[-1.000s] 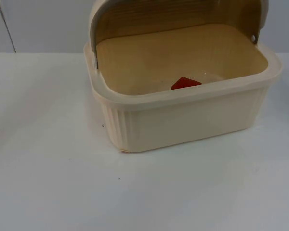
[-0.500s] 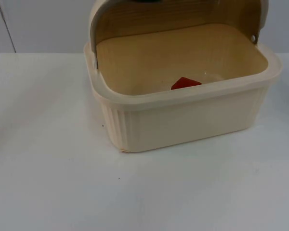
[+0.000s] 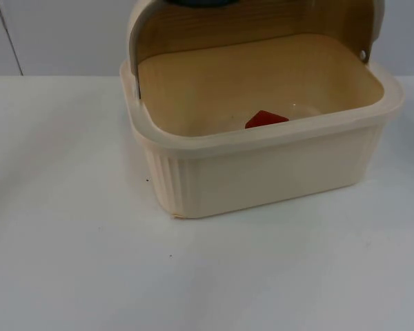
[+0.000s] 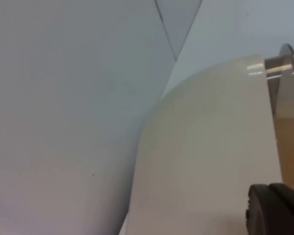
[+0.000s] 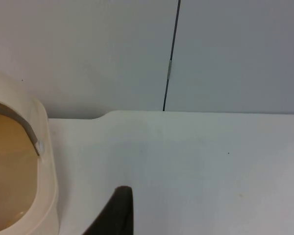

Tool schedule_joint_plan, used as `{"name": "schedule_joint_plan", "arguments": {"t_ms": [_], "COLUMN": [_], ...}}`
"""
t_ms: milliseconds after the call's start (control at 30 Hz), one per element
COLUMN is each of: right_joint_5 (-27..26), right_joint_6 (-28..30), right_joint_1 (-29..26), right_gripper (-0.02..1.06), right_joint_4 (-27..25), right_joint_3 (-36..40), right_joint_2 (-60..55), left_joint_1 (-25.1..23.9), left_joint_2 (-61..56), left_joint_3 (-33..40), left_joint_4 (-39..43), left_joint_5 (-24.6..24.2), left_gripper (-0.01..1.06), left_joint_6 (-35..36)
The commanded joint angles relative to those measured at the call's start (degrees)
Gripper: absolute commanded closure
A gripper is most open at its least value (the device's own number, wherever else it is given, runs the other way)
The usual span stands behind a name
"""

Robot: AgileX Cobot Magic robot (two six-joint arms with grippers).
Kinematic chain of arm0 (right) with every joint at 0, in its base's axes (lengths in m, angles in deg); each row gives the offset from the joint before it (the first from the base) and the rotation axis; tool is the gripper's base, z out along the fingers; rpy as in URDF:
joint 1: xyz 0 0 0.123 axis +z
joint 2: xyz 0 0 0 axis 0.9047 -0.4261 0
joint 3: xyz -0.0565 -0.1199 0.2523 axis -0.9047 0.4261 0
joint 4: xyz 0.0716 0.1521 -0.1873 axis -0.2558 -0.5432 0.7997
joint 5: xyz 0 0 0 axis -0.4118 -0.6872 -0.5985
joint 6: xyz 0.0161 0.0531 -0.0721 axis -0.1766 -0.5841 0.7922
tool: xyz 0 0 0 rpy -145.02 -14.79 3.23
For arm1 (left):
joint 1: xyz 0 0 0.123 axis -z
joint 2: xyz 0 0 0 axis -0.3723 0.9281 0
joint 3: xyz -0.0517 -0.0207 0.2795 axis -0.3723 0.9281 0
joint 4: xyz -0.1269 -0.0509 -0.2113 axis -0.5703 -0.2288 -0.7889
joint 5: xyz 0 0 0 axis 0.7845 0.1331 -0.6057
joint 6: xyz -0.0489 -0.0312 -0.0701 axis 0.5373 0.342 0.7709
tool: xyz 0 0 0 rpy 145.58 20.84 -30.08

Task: Open the box lid with the left hand, place the block into the box with the right hand, then close the box lid with the left hand.

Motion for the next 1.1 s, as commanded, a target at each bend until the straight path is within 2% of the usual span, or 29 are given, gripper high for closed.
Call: {"name": "schedule_joint_plan", "arguments": {"t_ms": [0, 400, 733, 967, 1067], "right_joint_5": [-0.3, -0.3, -1.4, -1.4, -1.4], "right_joint_6": [0.5, 0.5, 0.5, 0.5, 0.5], "right_joint_1": [0.3, 0.3, 0.3, 0.3, 0.3], "right_gripper": [0.0, 0.0, 0.0, 0.0, 0.0], "right_joint_4": [0.1, 0.0, 0.0, 0.0, 0.0], "right_joint_3": [-0.2, -0.2, -0.2, -0.2, -0.2], "right_joint_2": [0.4, 0.4, 0.4, 0.4, 0.4], "left_joint_1": [0.1, 0.1, 0.1, 0.1, 0.3], "left_joint_2": [-0.2, -0.2, -0.2, -0.2, -0.2], "left_joint_3": [-0.4, 0.0, 2.1, 2.7, 2.7], "left_joint_4": [-1.9, -1.4, 3.8, 3.6, 3.6], "left_joint_5": [-1.8, 0.3, 0.0, -0.8, -2.9], "left_gripper": [1.05, 1.05, 1.05, 1.05, 1.05], "left_joint_6": [0.5, 1.1, 5.8, 5.9, 6.0]}}
